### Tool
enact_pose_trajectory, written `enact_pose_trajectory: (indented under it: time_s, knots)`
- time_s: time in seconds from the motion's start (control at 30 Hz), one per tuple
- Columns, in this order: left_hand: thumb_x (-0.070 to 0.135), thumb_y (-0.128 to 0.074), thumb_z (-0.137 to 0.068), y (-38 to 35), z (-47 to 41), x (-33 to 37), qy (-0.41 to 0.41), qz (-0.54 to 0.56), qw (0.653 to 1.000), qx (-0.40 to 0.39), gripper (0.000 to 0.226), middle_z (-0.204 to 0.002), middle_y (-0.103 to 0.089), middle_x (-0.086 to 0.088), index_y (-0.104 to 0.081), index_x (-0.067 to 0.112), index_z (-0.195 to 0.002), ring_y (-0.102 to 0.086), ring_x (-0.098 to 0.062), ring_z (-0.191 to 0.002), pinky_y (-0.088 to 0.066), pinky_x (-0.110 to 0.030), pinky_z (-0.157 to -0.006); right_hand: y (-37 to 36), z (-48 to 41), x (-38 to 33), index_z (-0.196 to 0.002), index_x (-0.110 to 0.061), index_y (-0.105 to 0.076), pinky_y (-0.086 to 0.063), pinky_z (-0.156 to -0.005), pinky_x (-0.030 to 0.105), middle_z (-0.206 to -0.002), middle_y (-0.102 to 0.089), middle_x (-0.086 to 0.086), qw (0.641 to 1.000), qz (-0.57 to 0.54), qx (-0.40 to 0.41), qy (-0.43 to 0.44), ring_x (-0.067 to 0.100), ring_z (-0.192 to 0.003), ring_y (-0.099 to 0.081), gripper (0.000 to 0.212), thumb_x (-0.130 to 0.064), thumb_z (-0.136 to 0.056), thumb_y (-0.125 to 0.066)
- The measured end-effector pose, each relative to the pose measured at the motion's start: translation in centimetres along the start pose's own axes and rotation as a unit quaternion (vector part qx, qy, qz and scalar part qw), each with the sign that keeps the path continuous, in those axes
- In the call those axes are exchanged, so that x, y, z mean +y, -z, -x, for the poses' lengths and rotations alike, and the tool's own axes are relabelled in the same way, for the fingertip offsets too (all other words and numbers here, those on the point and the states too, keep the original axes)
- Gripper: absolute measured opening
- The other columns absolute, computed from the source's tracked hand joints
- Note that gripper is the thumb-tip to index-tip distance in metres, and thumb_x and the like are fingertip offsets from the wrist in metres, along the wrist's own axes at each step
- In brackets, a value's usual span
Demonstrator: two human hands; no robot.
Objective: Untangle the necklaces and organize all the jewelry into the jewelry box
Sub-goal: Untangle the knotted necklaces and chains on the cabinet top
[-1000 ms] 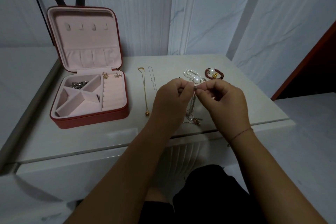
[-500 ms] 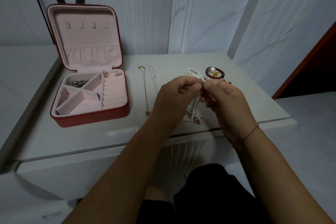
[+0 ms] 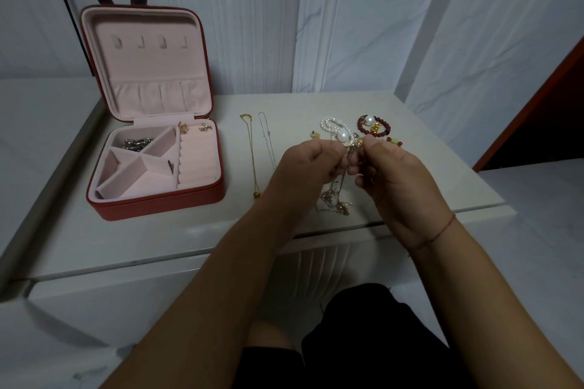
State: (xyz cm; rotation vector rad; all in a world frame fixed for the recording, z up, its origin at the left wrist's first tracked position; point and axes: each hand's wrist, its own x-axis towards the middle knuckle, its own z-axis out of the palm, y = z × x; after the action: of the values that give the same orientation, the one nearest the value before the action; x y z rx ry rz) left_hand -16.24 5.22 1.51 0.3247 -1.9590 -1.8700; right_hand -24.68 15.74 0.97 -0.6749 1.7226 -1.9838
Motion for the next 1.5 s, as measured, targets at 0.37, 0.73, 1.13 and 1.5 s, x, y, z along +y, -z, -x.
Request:
enact_pose_trajectory:
  time_s: [0.37, 0.73, 1.13, 1.5]
  knots:
    - [0.011, -0.043, -0.097, 1.0, -0.5, -0.5, -0.005, 0.004, 0.998, 0.064, 0.022, -0.077, -0.055, 0.002, -0.054, 0.013, -0.078, -0.054, -0.01, -0.078, -0.052, -0.037, -0.086, 0.7, 0.0, -0.1, -0.081, -0.011, -0.056, -0.049, -0.07, 0.025, -0.073, -0.065, 0.0, 0.996, 0.046, 0.031, 0.077, 0.013, -0.071, -0.06, 0.019, -0.013, -0.098, -0.048]
    - [0.011, -0.037, -0.096, 0.4, -0.5, 0.2, 0.044, 0.226, 0.968, 0.095, 0.037, -0.067, -0.054, -0.003, -0.052, 0.016, -0.062, -0.051, -0.012, -0.054, -0.049, -0.034, -0.067, 0.2, 0.1, -0.3, -0.081, -0.012, -0.054, -0.049, -0.066, 0.023, -0.079, -0.059, 0.004, 0.997, -0.001, 0.044, 0.057, 0.01, -0.07, -0.056, 0.021, -0.011, -0.099, -0.044]
    - [0.027, -0.047, -0.098, 0.5, -0.3, -0.8, 0.029, 0.001, 0.997, 0.072, 0.017, -0.068, -0.054, 0.003, -0.058, 0.014, -0.096, -0.04, -0.005, -0.048, -0.034, -0.02, -0.044, 0.0, 0.4, -0.8, -0.082, -0.007, -0.058, -0.043, -0.056, 0.018, -0.074, -0.061, 0.006, 0.997, -0.061, 0.011, 0.035, 0.01, -0.059, -0.048, 0.022, -0.013, -0.099, -0.044]
    - [0.019, -0.072, -0.082, 0.3, -0.4, -1.0, -0.161, -0.153, 0.969, 0.108, 0.012, -0.093, -0.066, 0.008, -0.073, 0.023, -0.093, -0.057, -0.005, -0.078, -0.047, -0.017, -0.071, -0.3, 0.8, -1.2, -0.087, 0.002, -0.063, -0.05, -0.058, 0.018, -0.062, -0.064, 0.004, 0.998, -0.039, 0.015, 0.036, 0.009, -0.056, -0.057, 0.021, -0.012, -0.096, -0.049]
